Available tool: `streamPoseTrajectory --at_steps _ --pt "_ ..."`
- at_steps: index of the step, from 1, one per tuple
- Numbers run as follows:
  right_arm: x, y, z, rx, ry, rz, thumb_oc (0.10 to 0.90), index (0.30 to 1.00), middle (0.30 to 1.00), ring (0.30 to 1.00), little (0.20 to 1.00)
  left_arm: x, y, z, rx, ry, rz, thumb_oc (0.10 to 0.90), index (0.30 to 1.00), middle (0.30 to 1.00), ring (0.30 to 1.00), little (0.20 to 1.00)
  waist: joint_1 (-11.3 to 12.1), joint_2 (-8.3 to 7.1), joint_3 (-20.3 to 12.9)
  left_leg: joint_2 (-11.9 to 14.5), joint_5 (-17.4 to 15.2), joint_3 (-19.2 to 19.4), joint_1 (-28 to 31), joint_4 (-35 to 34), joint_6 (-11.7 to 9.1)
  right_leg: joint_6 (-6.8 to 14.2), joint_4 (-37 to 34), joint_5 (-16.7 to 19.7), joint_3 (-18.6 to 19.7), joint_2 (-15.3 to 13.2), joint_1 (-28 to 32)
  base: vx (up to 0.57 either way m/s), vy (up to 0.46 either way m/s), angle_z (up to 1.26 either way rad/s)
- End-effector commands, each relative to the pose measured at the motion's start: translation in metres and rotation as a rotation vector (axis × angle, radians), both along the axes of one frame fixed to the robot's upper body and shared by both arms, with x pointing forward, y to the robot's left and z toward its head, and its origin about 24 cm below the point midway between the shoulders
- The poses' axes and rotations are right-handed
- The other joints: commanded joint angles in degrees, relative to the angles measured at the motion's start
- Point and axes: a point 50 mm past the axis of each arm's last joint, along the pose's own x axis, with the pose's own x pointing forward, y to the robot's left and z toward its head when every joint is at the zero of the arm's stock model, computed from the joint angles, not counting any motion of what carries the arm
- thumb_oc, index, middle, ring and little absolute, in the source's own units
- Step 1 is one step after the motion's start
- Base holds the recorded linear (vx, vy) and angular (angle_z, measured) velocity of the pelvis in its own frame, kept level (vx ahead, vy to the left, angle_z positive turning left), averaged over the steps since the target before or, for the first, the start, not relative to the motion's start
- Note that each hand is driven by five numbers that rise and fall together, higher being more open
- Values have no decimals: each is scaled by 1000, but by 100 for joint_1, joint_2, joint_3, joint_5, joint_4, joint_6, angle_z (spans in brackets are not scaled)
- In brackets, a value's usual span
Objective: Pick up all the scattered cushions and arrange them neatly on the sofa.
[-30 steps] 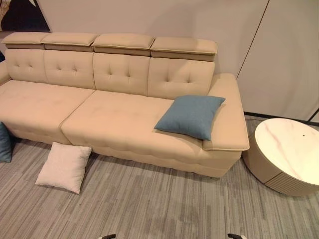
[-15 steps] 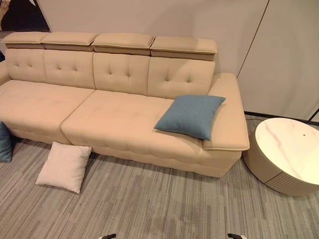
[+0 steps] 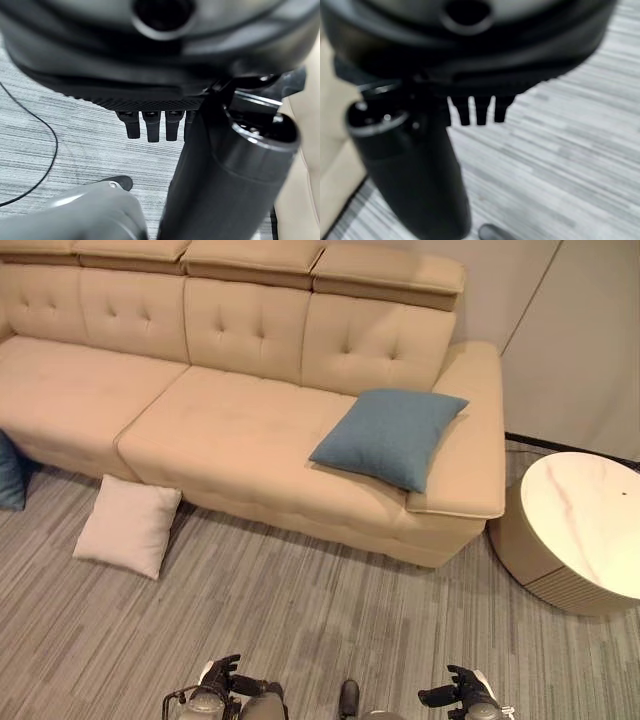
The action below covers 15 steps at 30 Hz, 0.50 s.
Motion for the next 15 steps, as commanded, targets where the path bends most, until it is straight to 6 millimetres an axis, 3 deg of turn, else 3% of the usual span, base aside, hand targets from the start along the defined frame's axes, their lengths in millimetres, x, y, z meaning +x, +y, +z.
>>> streamPoseTrajectory --at_steps 1,5,11,12,14,15 --pt "-4 -11 3 -34 -16 -19 800 900 900 900 900 -14 4 -3 24 14 -8 800 900 900 900 900 39 -149 -351 -131 -479 127 -393 175 360 589 340 -920 149 -70 436 128 126 9" --pt "-6 -5 0 -29 -1 6 800 900 900 900 900 -23 10 -6 31 43 16 800 900 900 900 900 106 -155 -457 -268 -613 132 -228 113 475 712 571 -984 286 -190 440 181 185 -19" --pt "-2 1 0 -19 -1 30 800 900 900 900 900 -28 21 -4 59 54 37 800 900 900 900 900 214 -150 -485 -418 -857 280 116 -44 776 1014 1472 -853 440 -470 40 136 195 -51" --pt "-2 3 -1 -15 3 32 800 900 900 900 900 -28 25 -4 68 55 43 800 900 900 900 900 208 -109 -456 -495 -903 289 285 -156 906 1124 2003 -555 446 -580 -204 107 180 -24" --pt "0 4 0 -13 -2 38 800 900 900 900 900 -27 29 -2 75 46 47 800 900 900 900 900 196 -4 -391 -508 -937 307 523 -326 1007 1186 2677 -309 330 -692 -528 242 265 -5" --pt "1 4 0 -19 -2 53 800 900 900 900 900 -27 30 -1 83 47 43 800 900 900 900 900 152 68 -374 -518 -984 265 906 -607 1040 1078 2686 -361 48 -658 -878 341 197 4"
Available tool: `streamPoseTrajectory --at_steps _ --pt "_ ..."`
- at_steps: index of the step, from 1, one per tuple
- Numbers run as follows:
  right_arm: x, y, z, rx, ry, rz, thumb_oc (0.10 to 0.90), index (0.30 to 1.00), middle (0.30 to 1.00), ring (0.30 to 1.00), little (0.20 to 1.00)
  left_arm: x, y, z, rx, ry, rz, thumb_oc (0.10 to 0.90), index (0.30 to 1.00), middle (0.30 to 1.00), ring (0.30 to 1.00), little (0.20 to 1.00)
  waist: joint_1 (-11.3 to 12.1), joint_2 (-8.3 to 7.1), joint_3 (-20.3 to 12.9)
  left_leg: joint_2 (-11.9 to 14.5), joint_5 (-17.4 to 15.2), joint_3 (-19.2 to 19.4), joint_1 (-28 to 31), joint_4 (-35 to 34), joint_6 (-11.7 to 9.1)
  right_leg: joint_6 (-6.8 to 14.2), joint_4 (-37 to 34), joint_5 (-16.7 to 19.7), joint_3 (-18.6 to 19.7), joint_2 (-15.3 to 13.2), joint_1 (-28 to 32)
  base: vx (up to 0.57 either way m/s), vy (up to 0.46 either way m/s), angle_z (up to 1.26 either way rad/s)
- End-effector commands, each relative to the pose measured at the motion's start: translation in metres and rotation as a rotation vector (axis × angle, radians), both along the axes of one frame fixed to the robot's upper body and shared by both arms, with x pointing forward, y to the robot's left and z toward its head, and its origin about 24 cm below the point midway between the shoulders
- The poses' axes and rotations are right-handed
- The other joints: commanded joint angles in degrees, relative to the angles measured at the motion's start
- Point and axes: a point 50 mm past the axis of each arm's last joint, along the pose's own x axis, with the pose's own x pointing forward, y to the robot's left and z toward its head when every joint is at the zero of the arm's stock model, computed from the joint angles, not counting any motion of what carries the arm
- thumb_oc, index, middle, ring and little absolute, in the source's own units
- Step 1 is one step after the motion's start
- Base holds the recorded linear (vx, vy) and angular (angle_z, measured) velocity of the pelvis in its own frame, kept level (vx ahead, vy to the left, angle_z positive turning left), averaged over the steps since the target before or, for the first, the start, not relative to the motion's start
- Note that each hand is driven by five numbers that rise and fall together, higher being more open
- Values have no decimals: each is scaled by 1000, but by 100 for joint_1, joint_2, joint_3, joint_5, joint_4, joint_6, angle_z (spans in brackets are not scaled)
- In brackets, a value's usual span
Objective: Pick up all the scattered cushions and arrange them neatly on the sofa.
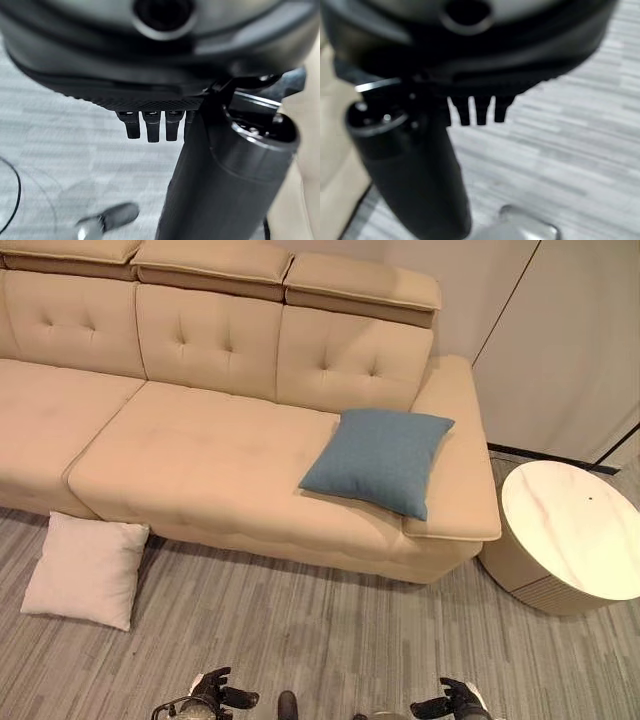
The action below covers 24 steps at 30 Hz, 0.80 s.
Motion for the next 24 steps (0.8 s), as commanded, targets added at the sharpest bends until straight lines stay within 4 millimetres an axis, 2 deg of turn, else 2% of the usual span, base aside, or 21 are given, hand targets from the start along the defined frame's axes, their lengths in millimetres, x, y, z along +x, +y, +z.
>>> streamPoseTrajectory --at_steps 1,3,6,9,10,11,12,14,15,17,19,20,21,23,24 --pt "18 -16 11 -74 -65 42 800 900 900 900 900 -3 4 1 30 -10 -5 800 900 900 900 900 121 9 118 228 -806 -146 -103 538 -176 -90 -1836 800 -498 253 520 330 86 -12" --pt "23 -16 13 -78 -76 51 800 900 900 900 900 -2 3 1 30 -9 -16 800 900 900 900 900 54 -13 189 189 -849 -193 88 426 -194 -126 -2292 883 -702 352 294 194 -9 -38" --pt "24 -18 14 -86 -79 62 800 900 900 900 900 1 1 1 31 -11 -38 800 900 900 900 900 -66 -40 276 69 -969 -330 314 421 -219 -118 -2832 1064 -773 493 118 177 -4 4" --pt "18 -20 13 -84 -67 56 800 900 900 900 900 1 -3 0 24 -7 -54 800 900 900 900 900 -128 -43 270 27 -1090 -409 422 484 -257 -170 -3028 1024 -715 561 283 190 -49 48" --pt "11 -20 10 -79 -47 43 800 900 900 900 900 -2 -6 -2 16 5 -64 800 900 900 900 900 -168 -36 193 62 -1176 -467 522 528 -335 -278 -3044 984 -590 665 345 212 -101 78" --pt "7 -20 8 -76 -37 40 800 900 900 900 900 -3 -8 -3 10 11 -72 800 900 900 900 900 -165 -41 156 75 -1216 -453 521 629 -400 -316 -3157 971 -649 668 469 276 -145 68" --pt "5 -19 7 -71 -35 37 800 900 900 900 900 -4 -10 -4 7 14 -80 800 900 900 900 900 -188 -46 131 121 -1207 -408 494 784 -504 -364 -3266 944 -671 703 611 173 -134 67" --pt "5 -19 7 -68 -38 29 800 900 900 900 900 1 -15 -3 -6 1 -100 800 900 900 900 900 -187 -115 172 243 -956 -247 119 1618 -734 -433 -3507 923 -676 720 913 84 -112 43" --pt "5 -19 7 -68 -38 29 800 900 900 900 900 1 -15 -3 -5 1 -100 800 900 900 900 900 -191 -110 170 252 -977 -251 89 1664 -738 -436 -3513 928 -682 727 910 9 -78 15" --pt "9 -20 9 -69 -52 20 800 900 900 900 900 6 -19 -2 -13 -12 -107 800 900 900 900 900 -151 -188 259 405 -781 -119 -415 2494 -816 -605 -3675 853 -610 794 1132 55 -85 -8" --pt "10 -21 10 -68 -55 18 800 900 900 900 900 6 -20 -3 -17 -10 -103 800 900 900 900 900 -113 -220 264 446 -841 -117 -625 2512 -768 -613 -3750 812 -542 784 1231 107 -21 -20" --pt "11 -21 10 -72 -59 21 800 900 900 900 900 6 -21 -3 -18 -7 -109 800 900 900 900 900 -76 -273 242 452 -995 -180 -786 2176 -698 -565 -3811 754 -470 761 1326 130 35 -34" --pt "10 -22 10 -73 -58 23 800 900 900 900 900 5 -21 -3 -18 -4 -110 800 900 900 900 900 -61 -260 239 450 -964 -235 -780 1995 -693 -555 -3821 737 -429 778 1360 175 66 -26" --pt "11 -22 10 -78 -58 28 800 900 900 900 900 5 -23 -4 -19 0 -113 800 900 900 900 900 4 -198 242 401 -642 -472 -846 1363 -734 -531 -3870 686 -321 853 1462 146 113 -36" --pt "9 -23 10 -87 -46 37 800 900 900 900 900 3 -24 -5 -19 8 -122 800 900 900 900 900 59 -134 240 348 -338 -710 -936 999 -773 -520 -3880 640 -227 906 1566 145 162 -42"
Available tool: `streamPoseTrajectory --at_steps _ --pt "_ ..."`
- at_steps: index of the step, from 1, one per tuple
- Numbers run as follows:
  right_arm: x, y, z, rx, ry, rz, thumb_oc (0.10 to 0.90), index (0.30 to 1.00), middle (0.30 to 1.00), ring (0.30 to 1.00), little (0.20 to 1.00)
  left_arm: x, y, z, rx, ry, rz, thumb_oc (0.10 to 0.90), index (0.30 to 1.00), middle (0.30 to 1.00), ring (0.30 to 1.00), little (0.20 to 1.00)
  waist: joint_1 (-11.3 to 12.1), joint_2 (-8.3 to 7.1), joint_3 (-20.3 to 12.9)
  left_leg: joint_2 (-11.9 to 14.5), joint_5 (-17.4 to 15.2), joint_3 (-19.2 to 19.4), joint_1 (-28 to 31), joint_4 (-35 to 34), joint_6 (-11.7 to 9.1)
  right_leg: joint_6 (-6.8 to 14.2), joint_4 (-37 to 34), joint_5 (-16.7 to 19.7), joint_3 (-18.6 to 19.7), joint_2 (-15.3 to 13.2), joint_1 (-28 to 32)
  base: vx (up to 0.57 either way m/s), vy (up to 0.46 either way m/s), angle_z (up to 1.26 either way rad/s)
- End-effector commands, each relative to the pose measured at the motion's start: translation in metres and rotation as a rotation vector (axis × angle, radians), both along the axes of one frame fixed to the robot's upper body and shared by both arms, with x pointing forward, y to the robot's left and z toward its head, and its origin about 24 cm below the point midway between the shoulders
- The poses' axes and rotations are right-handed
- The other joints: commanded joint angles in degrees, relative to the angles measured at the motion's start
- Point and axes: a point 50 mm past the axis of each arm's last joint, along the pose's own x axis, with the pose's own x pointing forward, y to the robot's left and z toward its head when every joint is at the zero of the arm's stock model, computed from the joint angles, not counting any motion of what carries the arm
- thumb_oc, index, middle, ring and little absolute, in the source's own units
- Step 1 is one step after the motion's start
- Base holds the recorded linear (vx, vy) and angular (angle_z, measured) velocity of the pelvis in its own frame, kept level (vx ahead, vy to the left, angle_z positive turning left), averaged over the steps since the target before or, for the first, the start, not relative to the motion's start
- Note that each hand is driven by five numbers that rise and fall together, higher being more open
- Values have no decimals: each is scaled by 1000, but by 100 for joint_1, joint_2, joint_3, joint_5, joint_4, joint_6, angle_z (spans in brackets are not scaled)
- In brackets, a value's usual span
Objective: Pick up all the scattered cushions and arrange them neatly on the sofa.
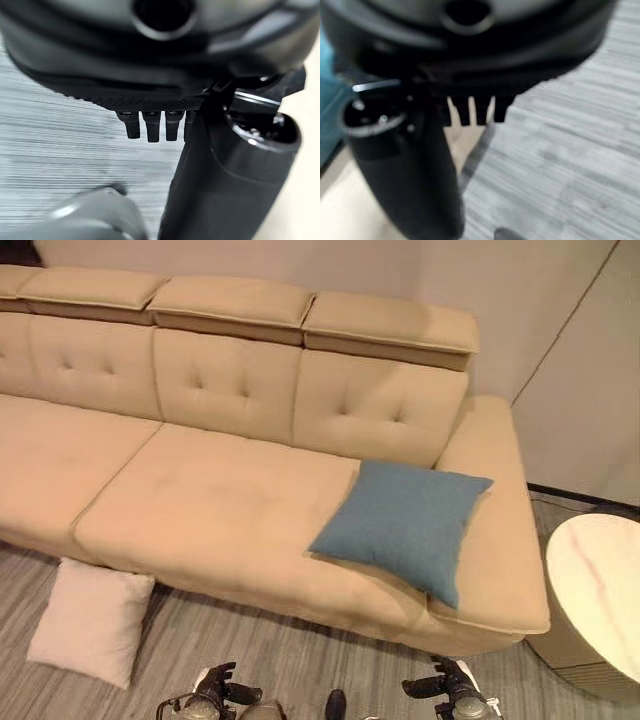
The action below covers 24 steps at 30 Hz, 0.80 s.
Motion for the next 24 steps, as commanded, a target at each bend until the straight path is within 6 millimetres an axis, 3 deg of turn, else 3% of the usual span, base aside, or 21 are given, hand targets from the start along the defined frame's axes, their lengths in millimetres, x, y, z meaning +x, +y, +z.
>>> streamPoseTrajectory --at_steps 1,8,10,13,18,24 --pt "-14 -19 0 -65 31 -17 800 900 900 900 900 -13 -5 -6 8 43 -48 800 900 900 900 900 98 123 -34 -213 70 -211 255 -43 189 797 407 -625 150 -258 34 152 185 -48" --pt "-22 -14 -5 -50 64 -8 800 900 900 900 900 -27 -3 -10 9 93 -40 800 900 900 900 900 102 189 -213 -321 40 -162 662 -361 376 985 811 -671 322 -422 -30 83 157 -41" --pt "-18 -9 -5 -40 65 11 800 900 900 900 900 -26 4 -8 20 87 -17 800 900 900 900 900 127 235 -130 -334 -37 -45 740 -321 506 1142 1500 -601 333 -564 -418 -1 166 -58" --pt "-13 -6 -4 -37 52 17 800 900 900 900 900 -25 10 -6 33 81 -9 800 900 900 900 900 140 287 -65 -317 -103 44 820 -322 599 1279 1950 -494 236 -698 -753 -12 114 -64" --pt "-14 -10 -3 -51 52 1 800 900 900 900 900 -26 13 -6 40 79 8 800 900 900 900 900 164 328 -124 -309 -190 168 1052 -535 612 1294 1185 -167 -286 -1112 -709 39 -23 -28" --pt "-21 -18 -3 -68 68 -30 800 900 900 900 900 -29 12 -7 38 86 13 800 900 900 900 900 112 251 -288 -344 -233 210 1240 -605 576 1347 602 5 -187 -1055 -440 75 -48 -14"
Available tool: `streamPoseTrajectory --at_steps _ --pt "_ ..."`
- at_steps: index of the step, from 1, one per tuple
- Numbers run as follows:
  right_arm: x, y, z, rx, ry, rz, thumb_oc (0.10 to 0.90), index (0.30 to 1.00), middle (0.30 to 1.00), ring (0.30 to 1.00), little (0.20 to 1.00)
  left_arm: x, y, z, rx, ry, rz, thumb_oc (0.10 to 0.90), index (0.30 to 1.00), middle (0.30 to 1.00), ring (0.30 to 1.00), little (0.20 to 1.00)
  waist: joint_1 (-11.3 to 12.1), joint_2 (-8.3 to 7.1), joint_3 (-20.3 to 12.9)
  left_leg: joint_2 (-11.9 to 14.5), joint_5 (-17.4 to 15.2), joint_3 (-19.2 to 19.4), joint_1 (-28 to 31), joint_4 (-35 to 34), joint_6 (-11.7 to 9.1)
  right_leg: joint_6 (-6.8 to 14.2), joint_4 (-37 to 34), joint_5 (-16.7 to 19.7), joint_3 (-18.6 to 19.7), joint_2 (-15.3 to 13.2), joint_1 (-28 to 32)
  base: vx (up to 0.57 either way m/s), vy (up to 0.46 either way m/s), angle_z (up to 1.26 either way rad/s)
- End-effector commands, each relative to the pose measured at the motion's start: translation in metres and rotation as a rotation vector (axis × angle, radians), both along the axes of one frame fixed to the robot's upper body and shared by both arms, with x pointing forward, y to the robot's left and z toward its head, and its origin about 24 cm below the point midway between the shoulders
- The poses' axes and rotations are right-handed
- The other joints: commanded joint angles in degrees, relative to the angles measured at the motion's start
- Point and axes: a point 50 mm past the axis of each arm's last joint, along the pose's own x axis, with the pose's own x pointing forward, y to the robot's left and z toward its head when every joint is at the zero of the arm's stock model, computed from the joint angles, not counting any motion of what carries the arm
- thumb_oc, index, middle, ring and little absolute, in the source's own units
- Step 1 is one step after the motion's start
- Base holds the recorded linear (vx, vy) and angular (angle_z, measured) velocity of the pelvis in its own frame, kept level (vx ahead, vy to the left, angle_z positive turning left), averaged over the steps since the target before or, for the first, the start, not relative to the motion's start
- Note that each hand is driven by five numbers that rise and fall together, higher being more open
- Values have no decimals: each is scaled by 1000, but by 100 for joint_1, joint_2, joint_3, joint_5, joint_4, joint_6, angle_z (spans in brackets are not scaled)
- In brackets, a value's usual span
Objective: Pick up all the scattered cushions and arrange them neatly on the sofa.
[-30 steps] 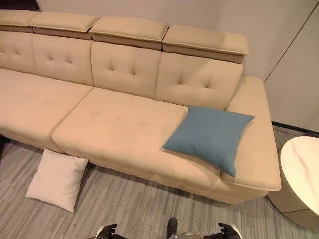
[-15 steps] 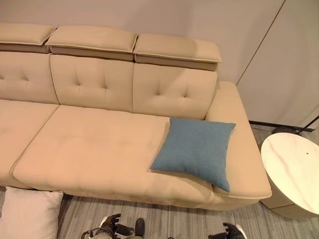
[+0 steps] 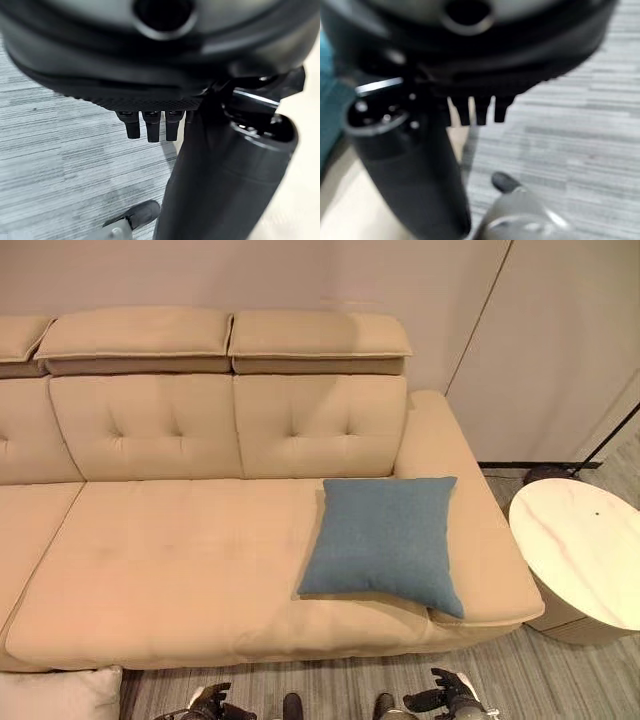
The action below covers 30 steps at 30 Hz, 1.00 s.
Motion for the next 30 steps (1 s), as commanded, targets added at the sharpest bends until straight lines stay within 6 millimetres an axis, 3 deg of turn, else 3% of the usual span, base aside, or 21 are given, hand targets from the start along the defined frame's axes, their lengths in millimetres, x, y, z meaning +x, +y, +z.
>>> streamPoseTrajectory --at_steps 1,9,10,12,14,15,17,20,23,27,30 --pt "6 -21 7 -90 -15 21 800 900 900 900 900 18 2 5 12 -45 -3 800 900 900 900 900 64 -207 -197 -183 -903 -480 -100 511 21 119 -317 138 151 125 8 86 -79 -10" --pt "8 -49 18 -185 -51 -18 800 900 900 900 900 29 14 12 63 -91 16 800 900 900 900 900 13 -291 -371 -70 -914 -432 184 325 -80 73 -577 51 150 290 388 71 -64 -6" --pt "17 -70 31 -239 -104 -57 800 900 900 900 900 41 27 20 105 -139 30 800 900 900 900 900 -8 -299 -401 -38 -905 -411 229 260 -111 73 -623 37 151 321 439 39 -30 -1" --pt "29 -90 46 -284 -179 -95 800 900 900 900 900 54 40 30 132 -202 61 800 900 900 900 900 -43 -294 -421 -22 -892 -376 270 203 -134 84 -676 38 163 348 479 39 -20 -3" --pt "34 -96 53 -304 -216 -101 800 900 900 900 900 60 43 34 137 -232 72 800 900 900 900 900 -59 -285 -427 -11 -887 -357 288 175 -143 87 -699 41 162 355 495 24 9 -8" --pt "52 -104 72 -337 -328 -98 800 900 900 900 900 74 50 45 149 -314 98 800 900 900 900 900 -91 -267 -439 1 -877 -326 333 119 -152 94 -735 41 202 369 517 40 24 -6" --pt "67 -107 90 -363 -432 -80 800 900 900 900 900 84 54 55 151 -389 119 800 900 900 900 900 -119 -251 -450 6 -882 -295 367 82 -150 99 -756 33 221 383 535 38 30 -5" --pt "92 -104 122 -373 -626 -67 800 900 900 900 900 107 56 76 145 -545 149 800 900 900 900 900 -142 -239 -454 8 -894 -264 404 42 -145 116 -775 26 243 396 558 33 26 -11" --pt "101 -98 135 -355 -715 -70 800 900 900 900 900 118 55 88 132 -626 161 800 900 900 900 900 -145 -236 -453 8 -902 -255 401 22 -145 126 -780 19 250 396 553 11 7 -1" --pt "133 -67 156 -234 -894 -64 800 900 900 900 900 155 43 121 86 -831 189 800 900 900 900 900 -130 -256 -327 8 -885 -265 289 35 -151 139 -745 39 257 379 421 -17 -4 0" --pt "168 -35 176 -131 -1013 -35 800 900 900 900 900 190 24 151 34 -974 171 800 900 900 900 900 -113 -267 -26 7 -804 -293 -143 149 -171 129 -666 90 275 353 22 -194 -23 0"
